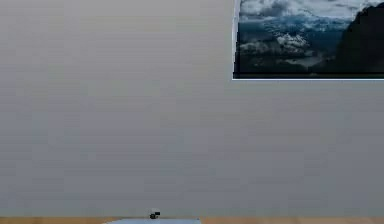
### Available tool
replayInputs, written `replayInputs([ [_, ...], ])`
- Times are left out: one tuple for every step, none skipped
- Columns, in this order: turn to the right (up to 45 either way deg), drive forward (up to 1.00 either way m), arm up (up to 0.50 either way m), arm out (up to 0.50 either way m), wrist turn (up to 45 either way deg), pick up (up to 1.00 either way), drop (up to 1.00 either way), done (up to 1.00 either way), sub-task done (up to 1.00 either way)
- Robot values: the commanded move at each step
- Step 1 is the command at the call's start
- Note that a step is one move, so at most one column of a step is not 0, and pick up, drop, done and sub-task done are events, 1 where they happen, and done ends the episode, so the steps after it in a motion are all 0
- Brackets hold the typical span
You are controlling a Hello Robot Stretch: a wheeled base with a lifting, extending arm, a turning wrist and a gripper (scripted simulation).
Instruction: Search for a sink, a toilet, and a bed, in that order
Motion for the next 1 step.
replayInputs([
  [45.0, 0.00, 0.00, 0.00, 0.0, 0.00, 0.00, 0.00, 0.00],
])
